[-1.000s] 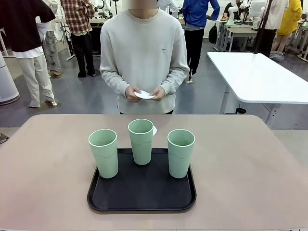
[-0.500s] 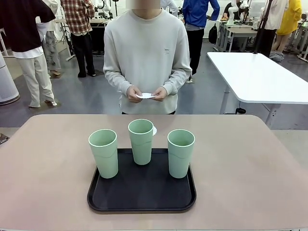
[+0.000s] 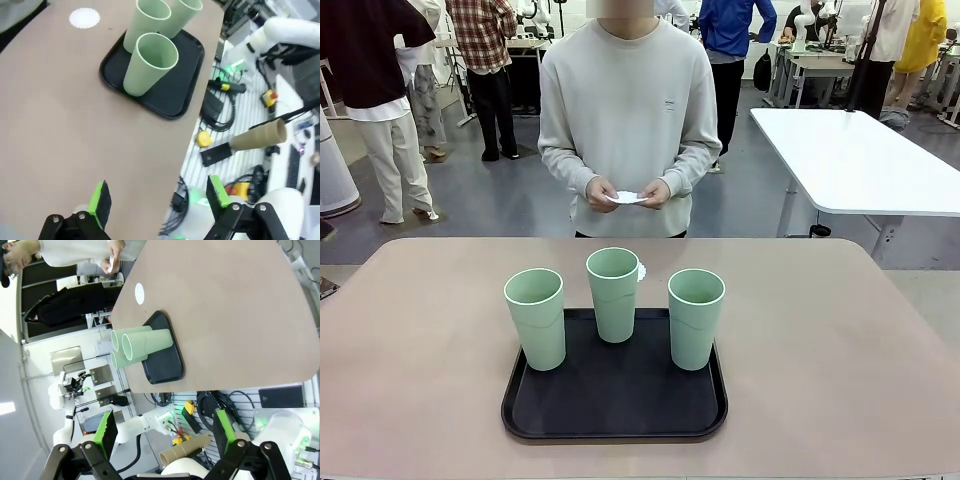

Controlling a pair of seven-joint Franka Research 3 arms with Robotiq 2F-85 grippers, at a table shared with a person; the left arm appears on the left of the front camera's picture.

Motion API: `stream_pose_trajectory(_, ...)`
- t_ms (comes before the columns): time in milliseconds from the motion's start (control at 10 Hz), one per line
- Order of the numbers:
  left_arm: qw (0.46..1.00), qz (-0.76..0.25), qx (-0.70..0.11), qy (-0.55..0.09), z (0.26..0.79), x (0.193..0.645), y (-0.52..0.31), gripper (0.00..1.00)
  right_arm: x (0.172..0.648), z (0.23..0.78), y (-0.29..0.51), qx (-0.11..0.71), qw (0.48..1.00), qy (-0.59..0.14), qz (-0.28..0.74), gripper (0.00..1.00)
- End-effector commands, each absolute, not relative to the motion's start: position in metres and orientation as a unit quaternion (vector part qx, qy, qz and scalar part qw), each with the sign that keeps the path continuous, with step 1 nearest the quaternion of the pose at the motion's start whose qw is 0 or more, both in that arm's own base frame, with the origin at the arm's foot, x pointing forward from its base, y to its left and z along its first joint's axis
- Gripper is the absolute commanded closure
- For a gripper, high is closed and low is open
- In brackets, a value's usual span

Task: Place coasters on the table and set cups on them.
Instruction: Pick up one Reusable plastic cup and place it on a coaster set by the human.

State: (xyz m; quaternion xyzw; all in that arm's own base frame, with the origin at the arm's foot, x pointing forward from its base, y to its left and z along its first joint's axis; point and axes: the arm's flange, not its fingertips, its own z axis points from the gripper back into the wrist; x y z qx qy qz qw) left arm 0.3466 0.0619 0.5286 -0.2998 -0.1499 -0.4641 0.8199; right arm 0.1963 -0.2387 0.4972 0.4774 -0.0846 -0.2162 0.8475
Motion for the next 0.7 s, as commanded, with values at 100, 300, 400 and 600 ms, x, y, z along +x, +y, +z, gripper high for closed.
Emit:
stream_pose_trajectory(100, 0.778, -0.508, -0.297, -0.218, 0.486, 0.333, 0.012, 0.00, 0.196, 0.496, -0.238, 0.485, 0.844, -0.087, -0.211, 0.00)
stream_pose_trajectory(300, 0.766, -0.516, -0.274, -0.269, 0.467, 0.339, -0.016, 0.00, 0.196, 0.496, -0.238, 0.485, 0.844, -0.087, -0.211, 0.00)
stream_pose_trajectory(400, 0.769, -0.517, -0.266, -0.266, 0.459, 0.345, -0.026, 0.00, 0.196, 0.496, -0.238, 0.485, 0.844, -0.087, -0.211, 0.00)
stream_pose_trajectory(600, 0.785, -0.509, -0.268, -0.231, 0.449, 0.365, -0.041, 0.00, 0.196, 0.496, -0.238, 0.485, 0.844, -0.087, -0.211, 0.00)
